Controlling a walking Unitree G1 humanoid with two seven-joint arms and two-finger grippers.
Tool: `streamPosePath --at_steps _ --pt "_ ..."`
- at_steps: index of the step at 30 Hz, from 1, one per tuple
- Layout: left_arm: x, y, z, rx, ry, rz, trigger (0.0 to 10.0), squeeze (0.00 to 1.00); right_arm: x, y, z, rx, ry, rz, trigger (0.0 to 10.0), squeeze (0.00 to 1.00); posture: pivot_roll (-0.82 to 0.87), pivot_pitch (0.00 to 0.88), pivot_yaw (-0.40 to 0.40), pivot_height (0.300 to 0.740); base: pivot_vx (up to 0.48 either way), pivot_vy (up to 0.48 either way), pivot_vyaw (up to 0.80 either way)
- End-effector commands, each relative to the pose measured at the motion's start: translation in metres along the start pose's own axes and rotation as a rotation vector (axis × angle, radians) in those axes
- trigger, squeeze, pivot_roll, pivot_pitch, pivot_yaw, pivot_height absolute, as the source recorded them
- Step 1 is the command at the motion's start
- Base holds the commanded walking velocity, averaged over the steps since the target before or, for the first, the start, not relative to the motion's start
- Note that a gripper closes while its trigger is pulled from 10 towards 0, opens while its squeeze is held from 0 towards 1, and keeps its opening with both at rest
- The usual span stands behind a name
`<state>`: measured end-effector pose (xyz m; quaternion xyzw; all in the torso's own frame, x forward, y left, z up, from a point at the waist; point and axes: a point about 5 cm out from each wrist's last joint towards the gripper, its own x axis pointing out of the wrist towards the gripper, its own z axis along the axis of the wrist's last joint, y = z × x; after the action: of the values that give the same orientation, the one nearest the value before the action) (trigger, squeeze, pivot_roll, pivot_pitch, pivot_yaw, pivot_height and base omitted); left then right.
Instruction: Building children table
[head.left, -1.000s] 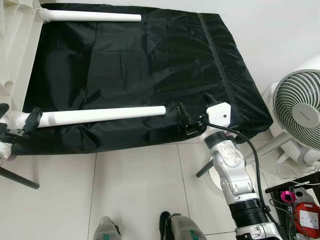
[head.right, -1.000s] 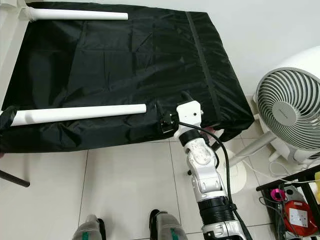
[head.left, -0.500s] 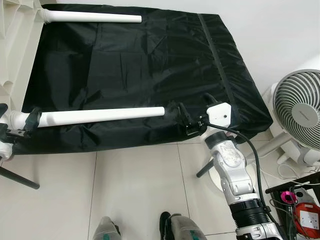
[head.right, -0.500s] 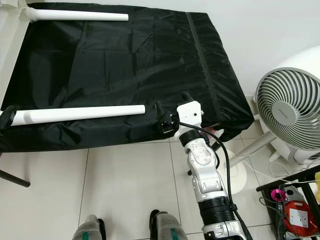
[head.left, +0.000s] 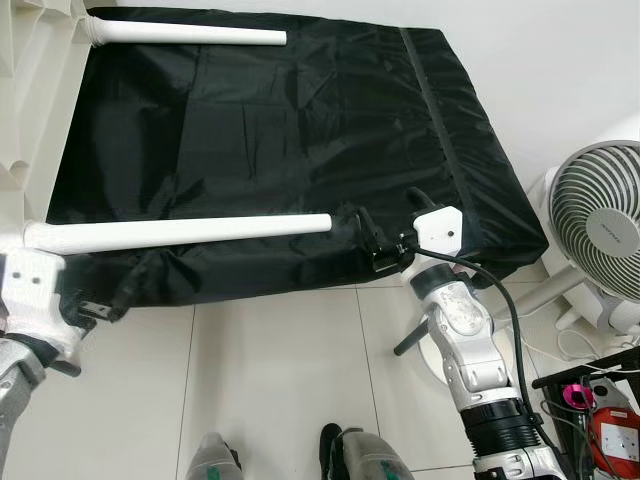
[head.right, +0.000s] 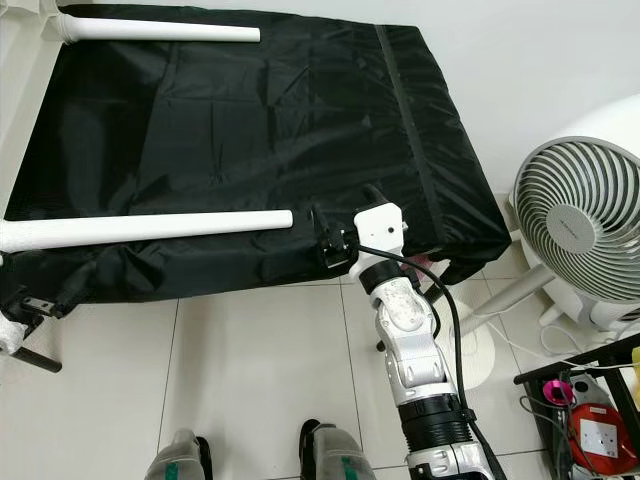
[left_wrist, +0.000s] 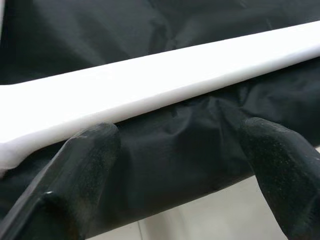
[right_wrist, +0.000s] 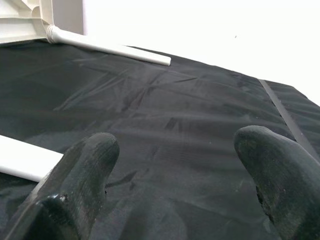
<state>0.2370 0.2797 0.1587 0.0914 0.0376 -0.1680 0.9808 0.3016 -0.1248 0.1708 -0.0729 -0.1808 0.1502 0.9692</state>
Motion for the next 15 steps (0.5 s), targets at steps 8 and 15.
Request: streamPosePath --at_steps 8,15 --pt "0.015 0.012 -0.002 0.019 0.014 0.007 10.0 0.0 -0.005 -0.002 -0.002 0.0 0.007 -0.012 10.0 0.0 0.01 0.176 -0.027 0.74 0.0 0.0 0.0" --pt "0.029 0.026 0.002 0.085 0.029 0.025 10.0 0.0 -0.007 -0.003 -0.002 -0.006 0.011 -0.018 10.0 0.0 0.0 0.177 -0.019 0.74 0.0 0.0 0.0"
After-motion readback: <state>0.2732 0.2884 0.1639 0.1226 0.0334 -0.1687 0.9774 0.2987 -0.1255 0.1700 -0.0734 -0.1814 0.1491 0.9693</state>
